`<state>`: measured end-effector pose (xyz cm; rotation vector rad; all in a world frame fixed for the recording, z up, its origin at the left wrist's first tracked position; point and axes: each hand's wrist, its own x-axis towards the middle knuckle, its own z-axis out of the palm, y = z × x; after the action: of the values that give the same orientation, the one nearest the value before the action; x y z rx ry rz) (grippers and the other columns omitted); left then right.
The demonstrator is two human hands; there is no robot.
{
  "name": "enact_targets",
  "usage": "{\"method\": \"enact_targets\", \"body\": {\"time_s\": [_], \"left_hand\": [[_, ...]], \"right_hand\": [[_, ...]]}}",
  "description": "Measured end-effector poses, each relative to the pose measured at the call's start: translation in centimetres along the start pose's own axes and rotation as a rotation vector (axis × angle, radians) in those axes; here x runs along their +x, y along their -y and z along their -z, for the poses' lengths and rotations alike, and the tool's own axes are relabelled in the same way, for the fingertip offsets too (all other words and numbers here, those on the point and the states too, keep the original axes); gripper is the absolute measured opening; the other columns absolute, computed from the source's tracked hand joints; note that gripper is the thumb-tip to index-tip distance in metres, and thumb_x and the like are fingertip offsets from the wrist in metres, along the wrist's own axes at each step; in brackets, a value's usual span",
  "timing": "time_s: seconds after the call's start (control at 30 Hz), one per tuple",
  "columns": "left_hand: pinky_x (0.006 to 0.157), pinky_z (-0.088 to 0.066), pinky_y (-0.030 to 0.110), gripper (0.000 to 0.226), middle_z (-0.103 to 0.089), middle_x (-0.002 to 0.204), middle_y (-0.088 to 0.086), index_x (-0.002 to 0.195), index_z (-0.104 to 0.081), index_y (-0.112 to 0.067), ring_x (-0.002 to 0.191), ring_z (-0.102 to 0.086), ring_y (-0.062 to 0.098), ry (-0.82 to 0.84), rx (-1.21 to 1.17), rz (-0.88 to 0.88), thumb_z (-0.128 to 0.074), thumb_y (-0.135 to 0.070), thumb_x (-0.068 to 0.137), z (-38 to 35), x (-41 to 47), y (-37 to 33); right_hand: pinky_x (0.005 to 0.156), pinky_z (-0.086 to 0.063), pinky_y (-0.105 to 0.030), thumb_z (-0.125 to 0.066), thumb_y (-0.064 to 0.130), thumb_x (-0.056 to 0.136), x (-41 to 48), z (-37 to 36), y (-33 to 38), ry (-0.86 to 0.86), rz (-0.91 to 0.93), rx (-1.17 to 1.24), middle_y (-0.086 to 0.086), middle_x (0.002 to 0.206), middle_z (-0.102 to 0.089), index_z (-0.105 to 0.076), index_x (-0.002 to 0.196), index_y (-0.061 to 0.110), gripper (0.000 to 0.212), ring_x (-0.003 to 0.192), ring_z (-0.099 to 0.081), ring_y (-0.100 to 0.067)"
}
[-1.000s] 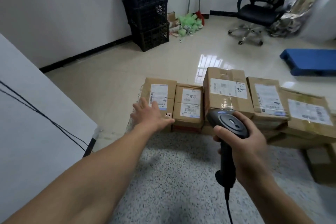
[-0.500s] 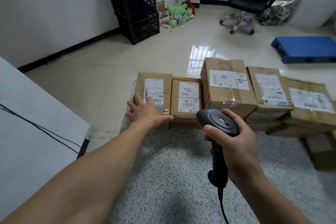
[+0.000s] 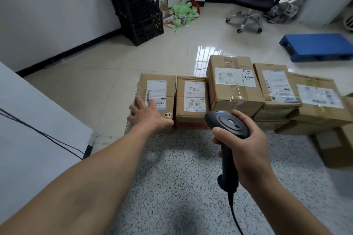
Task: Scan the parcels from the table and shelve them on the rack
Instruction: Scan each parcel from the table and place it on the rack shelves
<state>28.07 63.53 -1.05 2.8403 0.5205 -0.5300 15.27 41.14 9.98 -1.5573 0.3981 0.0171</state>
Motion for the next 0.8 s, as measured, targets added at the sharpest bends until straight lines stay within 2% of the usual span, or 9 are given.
{"method": "enact_targets", "body": {"time_s": [0.13,0.23,0.33,0.47,0.7,0.8], "left_hand": [[0.11,-0.035,0.059,0.111,0.0,0.16,0.01,0.147,-0.021,-0.027,0.142,-0.016,0.043,0.001,0.023,-0.009,-0.069,-0.075,0.059,-0.4,-1.9,2.1],[0.108,-0.036,0.057,0.113,0.0,0.159,0.008,0.146,-0.02,-0.029,0.14,-0.017,0.041,0.007,0.021,-0.027,-0.069,-0.076,0.056,-1.3,-4.2,3.9],[0.108,-0.035,0.058,0.116,0.002,0.159,0.008,0.147,-0.017,-0.03,0.14,-0.014,0.04,0.023,0.021,-0.028,-0.069,-0.075,0.054,-2.4,-7.3,5.2],[0.112,-0.03,0.062,0.122,0.008,0.162,0.008,0.149,-0.013,-0.031,0.144,-0.008,0.041,0.071,0.015,-0.016,-0.072,-0.079,0.054,-4.0,-11.9,6.5],[0.118,-0.019,0.065,0.127,0.021,0.164,0.009,0.155,-0.005,-0.03,0.15,0.006,0.045,0.122,0.006,0.065,-0.07,-0.083,0.059,-7.8,-21.7,6.7],[0.117,-0.019,0.065,0.127,0.023,0.163,0.008,0.156,-0.005,-0.03,0.15,0.008,0.045,0.121,-0.004,0.089,-0.07,-0.081,0.06,-9.4,-25.1,6.2]], "right_hand": [[0.077,-0.058,-0.042,-0.087,0.028,0.057,-1.2,-0.2,-0.1,0.019,-0.006,0.013,-0.003,0.111,-0.074,-0.056,0.139,0.023,0.087,0.099,-0.073,-0.03],[0.077,-0.056,-0.038,-0.092,0.013,0.068,-2.3,-0.3,0.1,0.066,-0.013,0.028,-0.001,0.109,-0.073,-0.055,0.14,0.02,0.082,0.098,-0.073,-0.03],[0.069,-0.055,-0.035,-0.085,0.006,0.075,-3.6,-0.1,0.3,0.118,-0.007,0.032,0.001,0.106,-0.072,-0.055,0.138,0.021,0.072,0.092,-0.072,-0.027],[0.059,-0.054,-0.036,-0.084,0.006,0.075,-5.5,0.7,0.3,0.187,0.002,0.033,-0.001,0.106,-0.071,-0.055,0.139,0.021,0.072,0.08,-0.07,-0.027],[0.059,-0.054,-0.038,-0.083,0.006,0.077,-9.6,4.3,-0.6,0.302,0.014,0.033,-0.002,0.107,-0.072,-0.052,0.143,0.02,0.074,0.083,-0.072,-0.029],[0.057,-0.051,-0.038,-0.083,0.003,0.076,-11.2,6.1,-1.3,0.33,-0.001,0.043,-0.007,0.103,-0.073,-0.053,0.142,0.02,0.074,0.078,-0.07,-0.028]]}}
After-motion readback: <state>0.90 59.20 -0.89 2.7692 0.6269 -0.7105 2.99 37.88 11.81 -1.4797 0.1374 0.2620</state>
